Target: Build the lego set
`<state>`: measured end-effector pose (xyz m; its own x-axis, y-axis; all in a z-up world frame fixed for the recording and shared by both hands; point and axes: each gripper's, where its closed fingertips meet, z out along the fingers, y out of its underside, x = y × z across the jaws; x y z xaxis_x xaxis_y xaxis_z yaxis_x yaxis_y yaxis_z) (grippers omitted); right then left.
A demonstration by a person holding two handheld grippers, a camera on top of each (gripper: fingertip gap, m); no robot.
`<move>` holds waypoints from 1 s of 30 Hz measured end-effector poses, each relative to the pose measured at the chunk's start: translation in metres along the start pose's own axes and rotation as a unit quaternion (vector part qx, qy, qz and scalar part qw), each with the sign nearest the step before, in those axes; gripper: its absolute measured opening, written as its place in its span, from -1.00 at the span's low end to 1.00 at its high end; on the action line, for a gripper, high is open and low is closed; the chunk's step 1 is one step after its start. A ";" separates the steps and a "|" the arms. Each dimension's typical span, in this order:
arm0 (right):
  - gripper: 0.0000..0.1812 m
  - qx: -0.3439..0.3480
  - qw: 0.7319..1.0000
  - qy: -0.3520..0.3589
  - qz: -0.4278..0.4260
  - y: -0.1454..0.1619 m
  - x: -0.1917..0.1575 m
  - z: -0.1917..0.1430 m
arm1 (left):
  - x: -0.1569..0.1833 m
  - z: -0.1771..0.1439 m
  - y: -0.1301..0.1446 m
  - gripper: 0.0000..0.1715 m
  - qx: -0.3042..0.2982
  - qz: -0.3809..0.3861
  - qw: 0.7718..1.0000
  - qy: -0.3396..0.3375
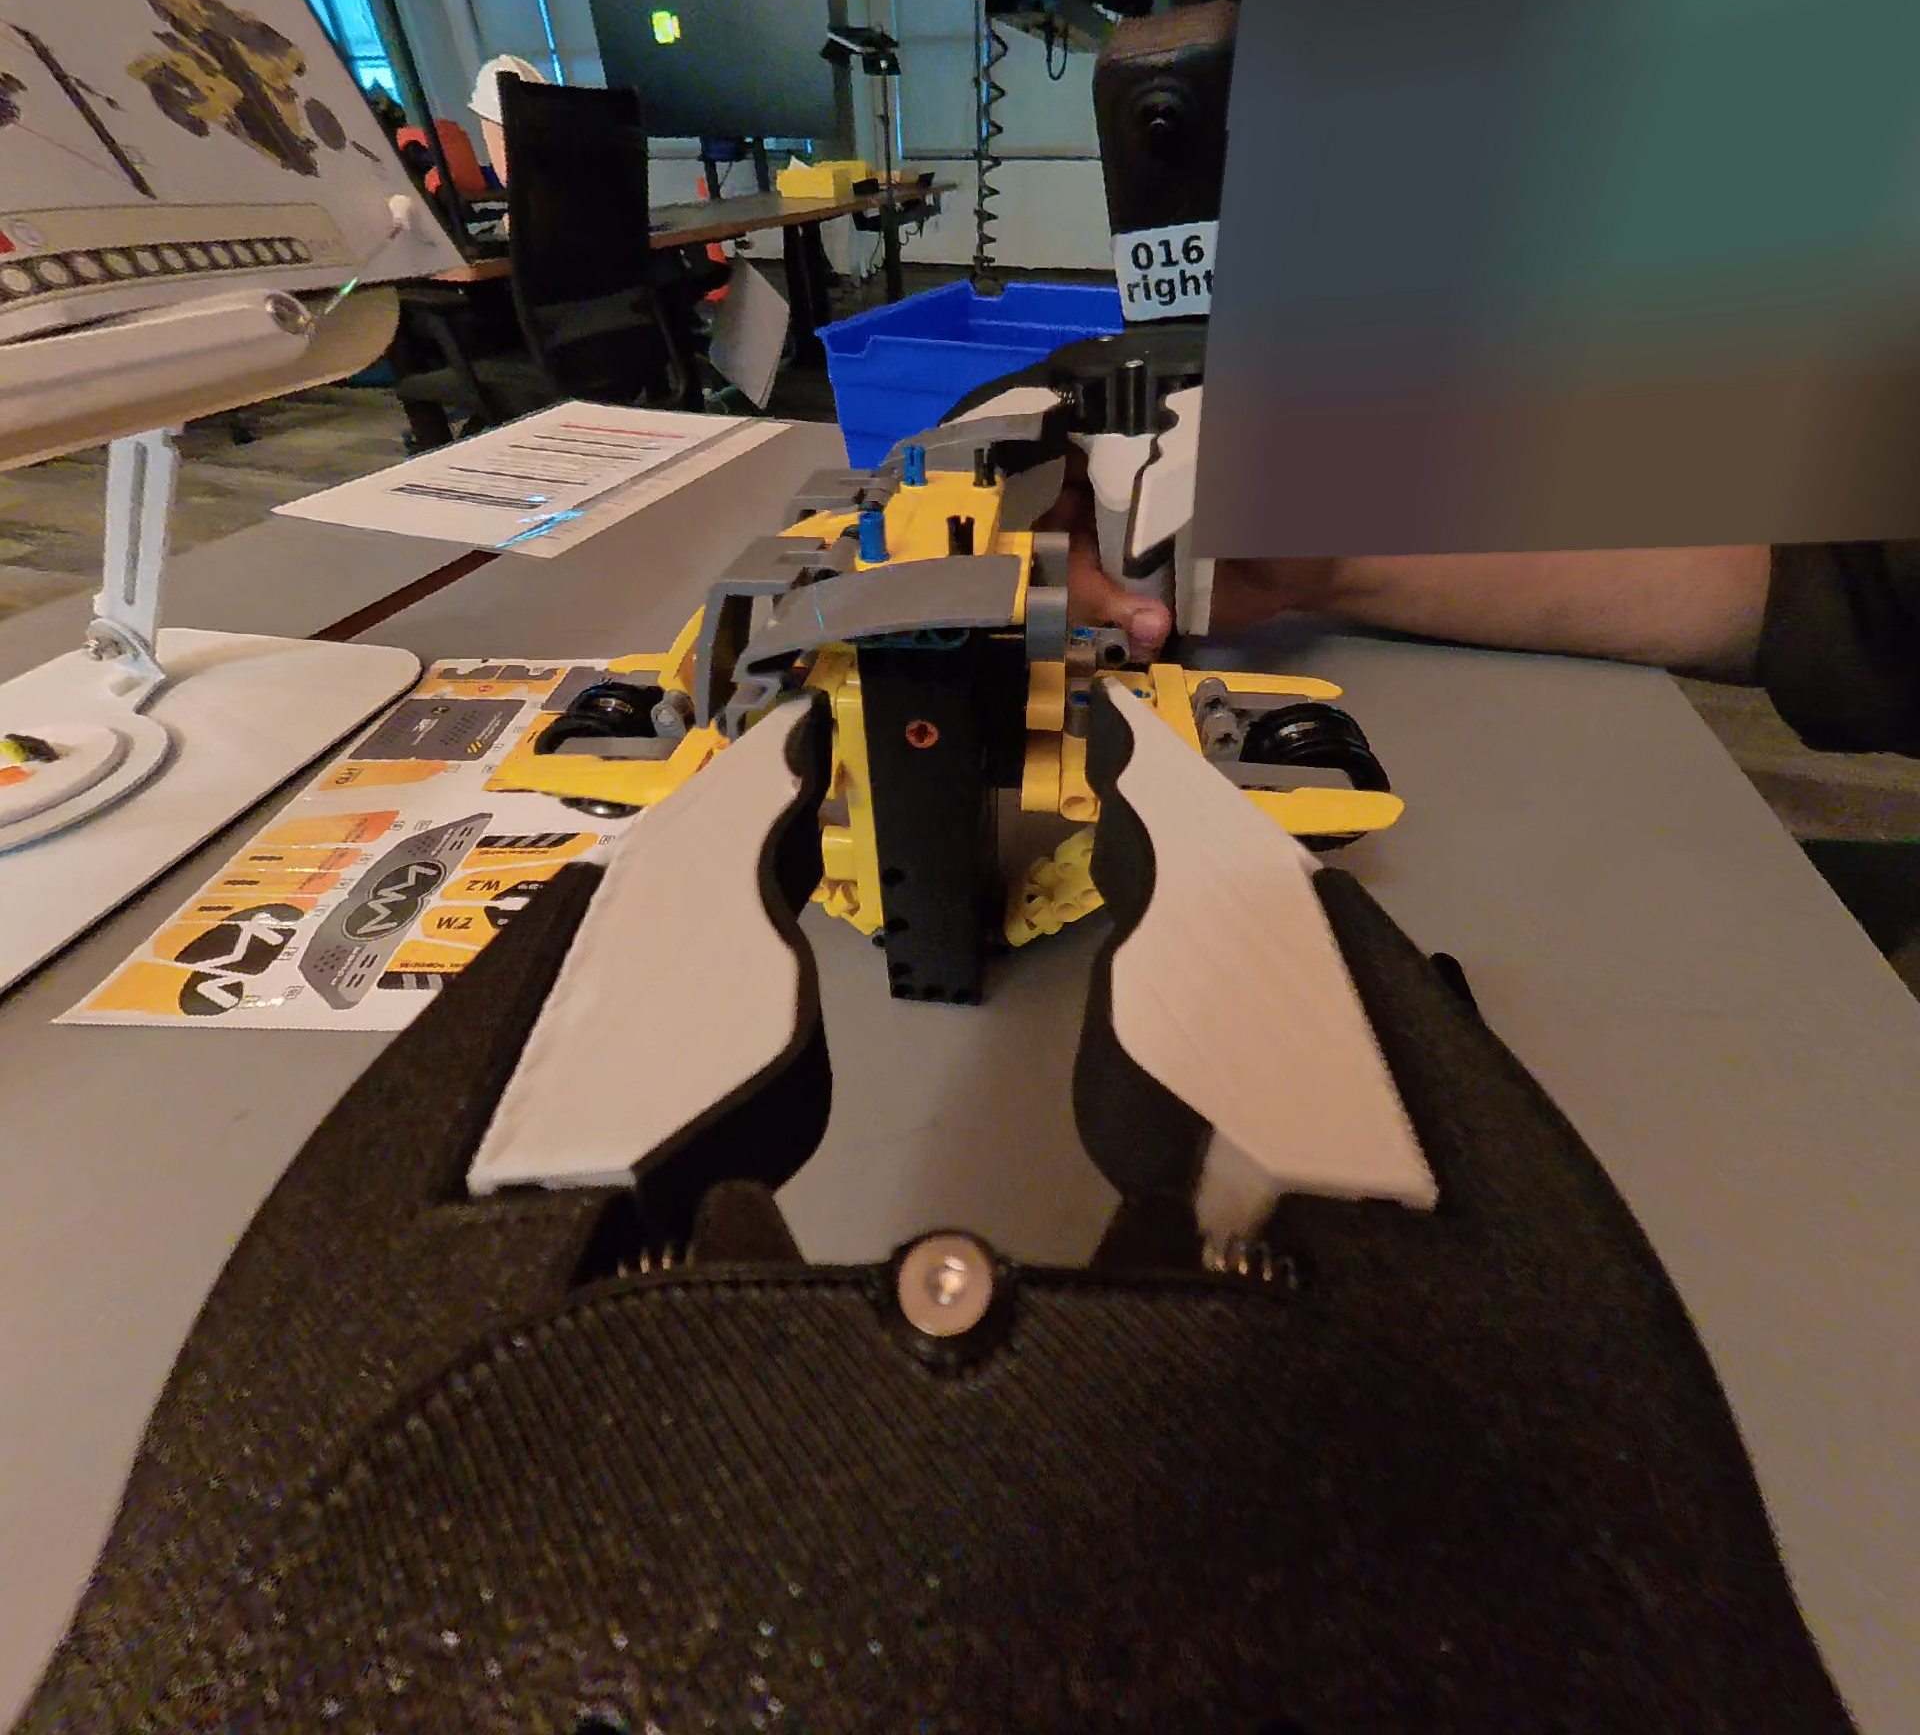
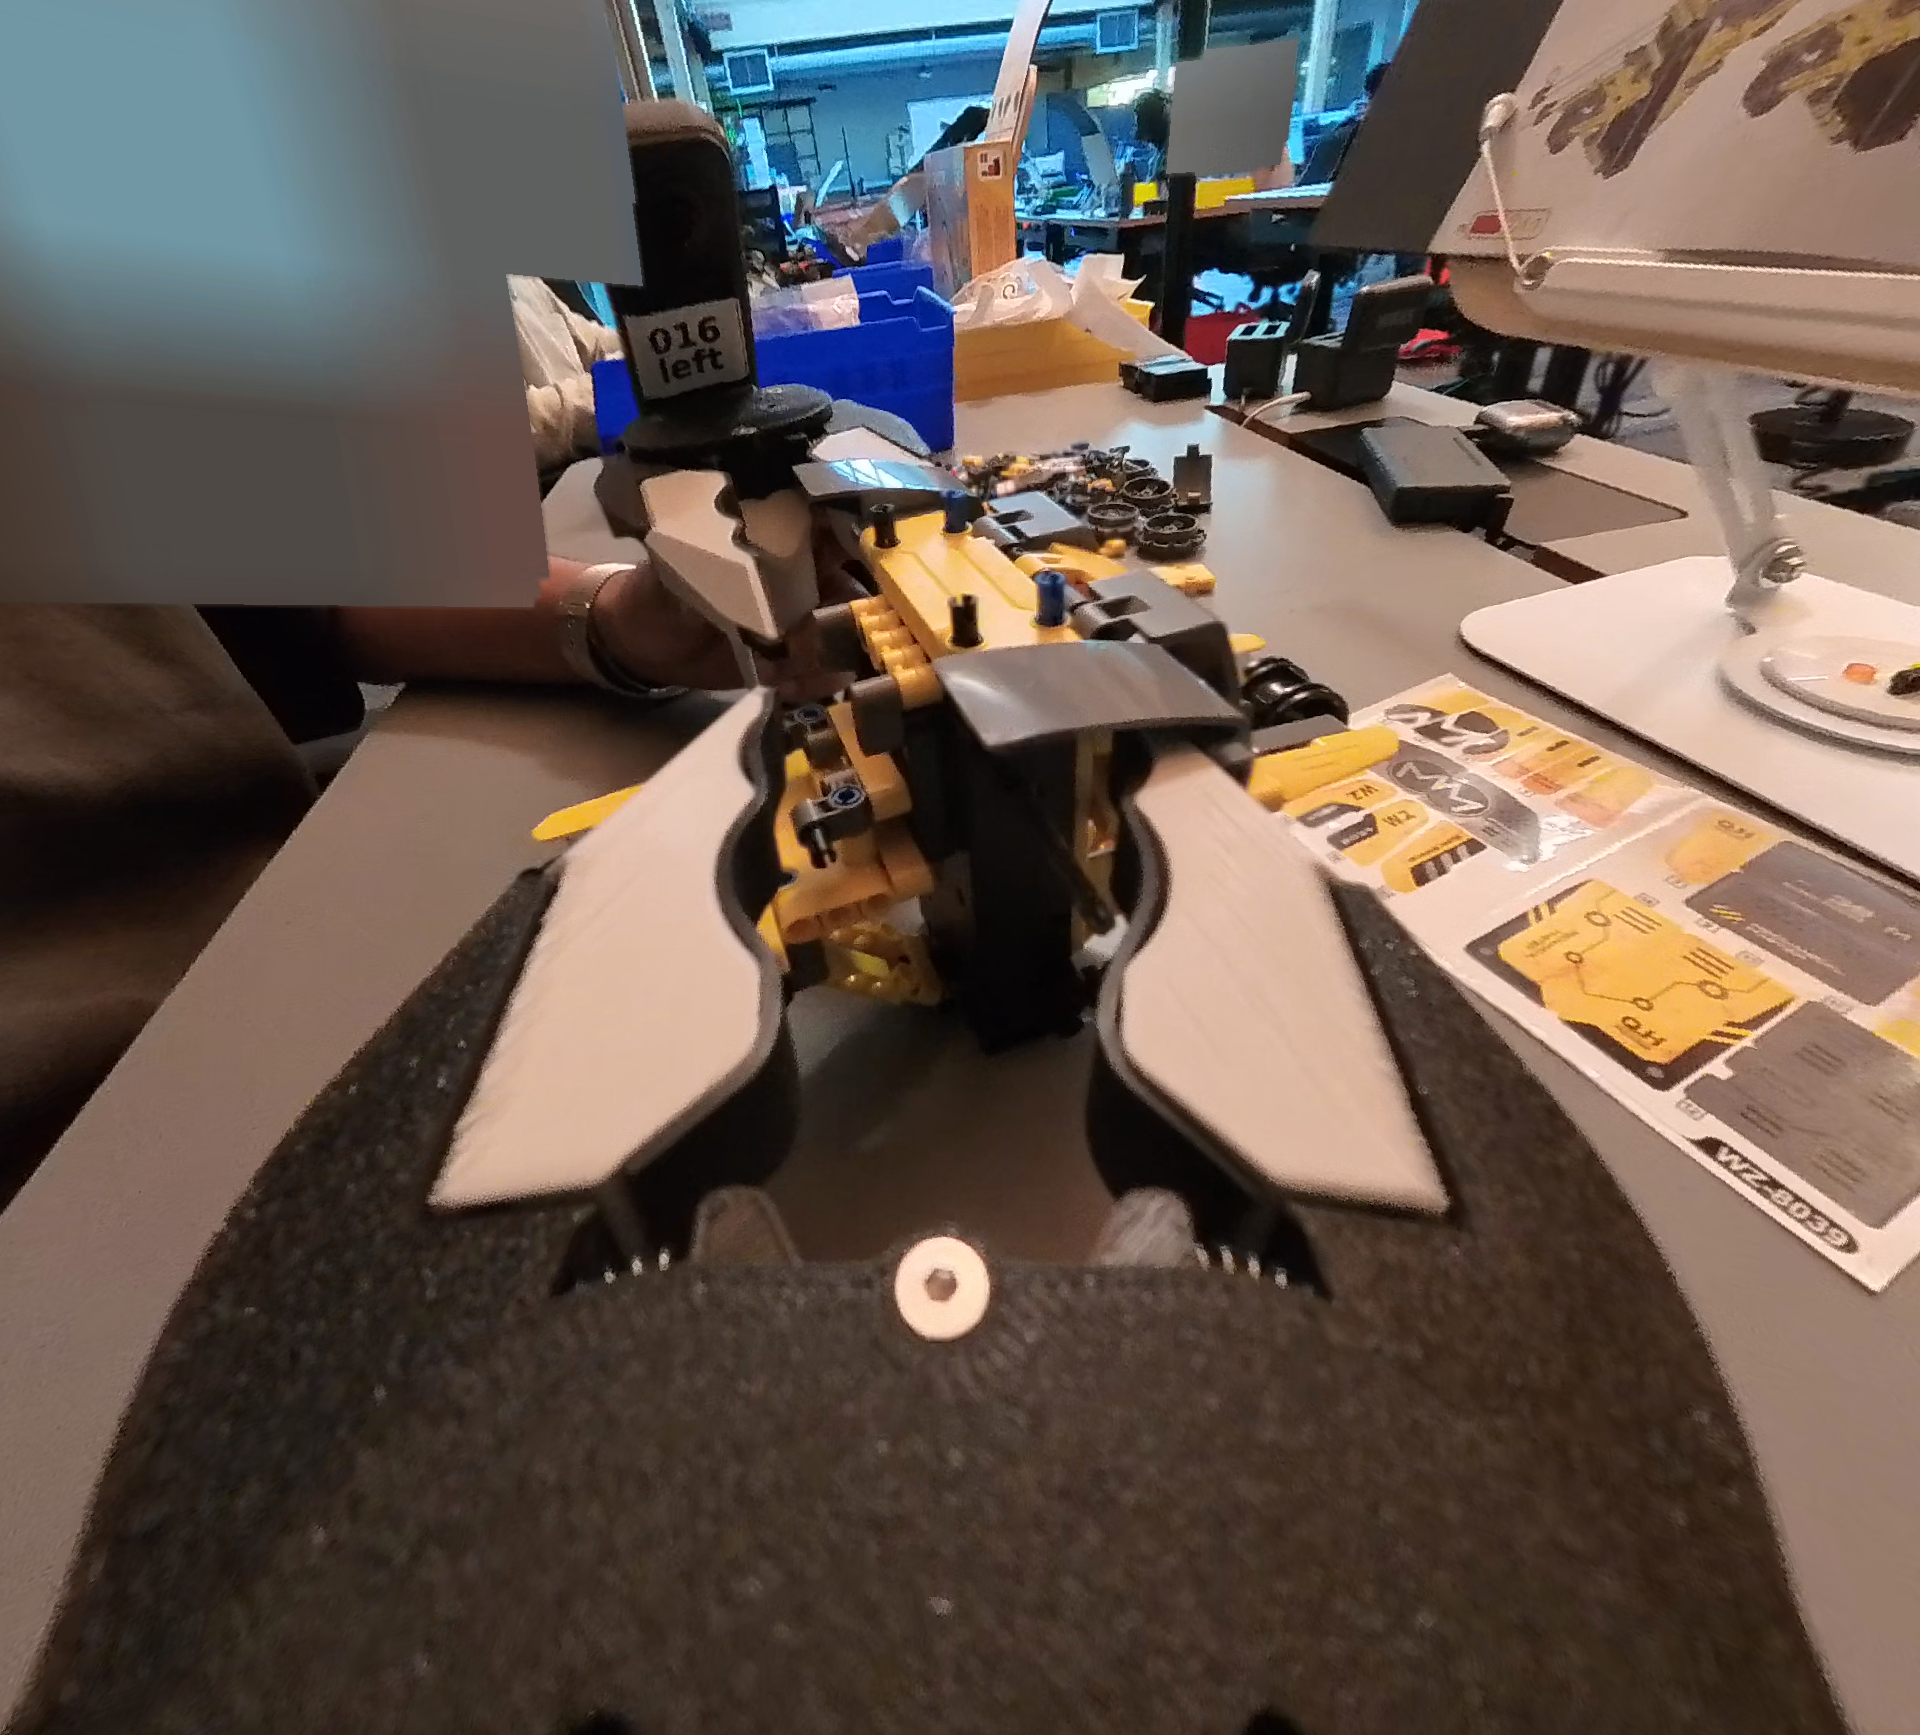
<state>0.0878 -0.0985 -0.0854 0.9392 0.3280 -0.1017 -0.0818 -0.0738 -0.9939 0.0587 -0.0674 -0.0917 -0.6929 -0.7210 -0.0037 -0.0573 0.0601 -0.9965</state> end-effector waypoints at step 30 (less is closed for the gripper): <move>-0.41 -0.064 0.998 -0.018 -0.013 0.015 -0.012 0.004 | -0.007 -0.005 -0.005 -0.30 0.022 -0.023 0.999 -0.006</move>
<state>0.0737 -0.1001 -0.0988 0.9280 0.3639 -0.0795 -0.0123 -0.1832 -0.9830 0.0596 -0.0593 -0.0861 -0.6821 -0.7301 0.0406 -0.0571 -0.0022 -0.9984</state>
